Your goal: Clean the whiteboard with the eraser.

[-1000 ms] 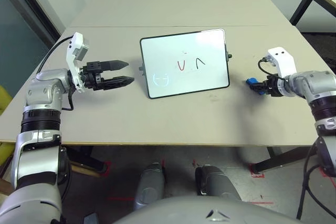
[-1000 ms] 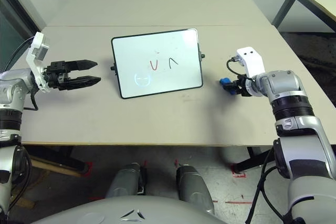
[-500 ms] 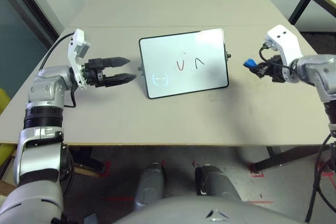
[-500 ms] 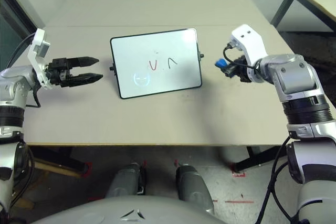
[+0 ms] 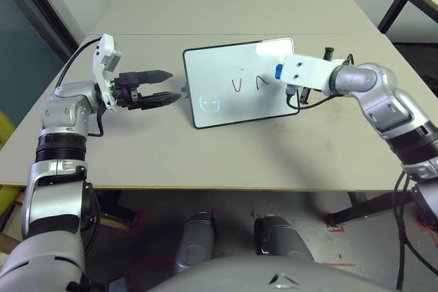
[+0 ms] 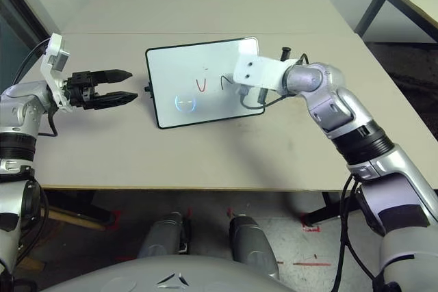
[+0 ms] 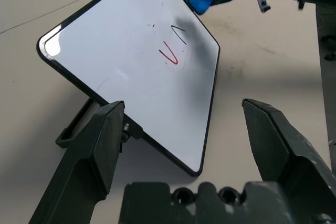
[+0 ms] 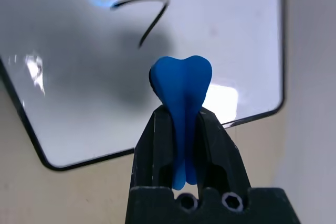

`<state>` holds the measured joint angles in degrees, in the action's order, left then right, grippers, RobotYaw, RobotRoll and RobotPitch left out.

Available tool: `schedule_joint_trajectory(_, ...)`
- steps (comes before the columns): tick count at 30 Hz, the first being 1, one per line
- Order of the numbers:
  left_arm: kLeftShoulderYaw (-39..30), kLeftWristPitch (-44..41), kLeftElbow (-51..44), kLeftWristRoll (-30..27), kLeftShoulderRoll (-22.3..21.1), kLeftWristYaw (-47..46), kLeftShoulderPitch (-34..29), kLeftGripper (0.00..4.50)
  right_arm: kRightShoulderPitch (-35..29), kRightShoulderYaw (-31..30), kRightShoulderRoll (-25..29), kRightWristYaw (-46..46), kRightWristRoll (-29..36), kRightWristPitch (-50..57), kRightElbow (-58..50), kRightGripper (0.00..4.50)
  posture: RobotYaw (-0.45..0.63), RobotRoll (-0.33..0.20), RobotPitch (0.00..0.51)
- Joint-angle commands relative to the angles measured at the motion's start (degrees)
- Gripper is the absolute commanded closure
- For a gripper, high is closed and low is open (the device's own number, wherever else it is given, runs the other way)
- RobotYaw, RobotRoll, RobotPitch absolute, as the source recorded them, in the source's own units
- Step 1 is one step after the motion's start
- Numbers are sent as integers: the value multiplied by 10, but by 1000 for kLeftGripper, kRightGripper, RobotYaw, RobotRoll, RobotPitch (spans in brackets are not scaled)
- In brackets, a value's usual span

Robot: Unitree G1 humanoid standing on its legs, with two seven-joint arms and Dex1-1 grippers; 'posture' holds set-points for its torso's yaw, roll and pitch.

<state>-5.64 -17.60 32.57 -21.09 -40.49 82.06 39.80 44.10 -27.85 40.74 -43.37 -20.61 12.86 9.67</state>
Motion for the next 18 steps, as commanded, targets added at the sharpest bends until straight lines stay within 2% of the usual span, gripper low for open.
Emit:
schedule_joint_trajectory(1,2,4,1,0,2,-4,3,0,11,-9,-15,-25,-21,-8,11,4152,162,0,35)
schedule_joint_trajectory(18,1,11,7,1,8,-12,10,0,38,-13,-90,-31,-98,-5,72,4152,164,0,25)
